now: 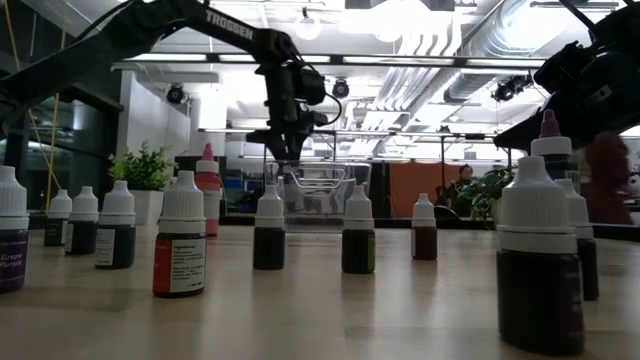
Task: Pick & Place food coloring
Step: Put the large blue food coloring into the transparent bin
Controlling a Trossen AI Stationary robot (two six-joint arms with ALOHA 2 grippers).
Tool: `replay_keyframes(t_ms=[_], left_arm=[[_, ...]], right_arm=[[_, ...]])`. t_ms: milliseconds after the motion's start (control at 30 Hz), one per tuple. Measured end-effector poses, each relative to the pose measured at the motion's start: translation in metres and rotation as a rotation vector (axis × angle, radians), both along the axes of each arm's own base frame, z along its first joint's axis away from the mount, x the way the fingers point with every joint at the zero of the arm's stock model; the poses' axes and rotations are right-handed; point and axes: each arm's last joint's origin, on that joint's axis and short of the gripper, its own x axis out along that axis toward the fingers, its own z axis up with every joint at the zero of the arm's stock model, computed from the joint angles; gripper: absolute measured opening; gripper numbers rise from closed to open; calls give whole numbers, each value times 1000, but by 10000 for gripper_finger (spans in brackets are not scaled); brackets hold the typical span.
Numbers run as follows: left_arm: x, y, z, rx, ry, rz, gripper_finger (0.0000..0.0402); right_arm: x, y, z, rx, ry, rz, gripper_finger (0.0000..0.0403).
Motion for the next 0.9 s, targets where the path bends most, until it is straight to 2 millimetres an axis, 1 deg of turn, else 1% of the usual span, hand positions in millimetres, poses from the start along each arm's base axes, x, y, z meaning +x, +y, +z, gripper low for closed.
replay_keyframes(t_ms=[267, 667, 900], left_arm=[[8, -5, 0, 7, -30, -16, 110], [7, -6, 0, -2, -22, 1, 110], [17, -6, -21, -33, 5, -10, 110]], right_arm=[[0, 0, 0, 0, 1, 0, 0], [0, 0, 0, 0, 0, 0, 0], [0, 0, 0, 0, 0, 0, 0]])
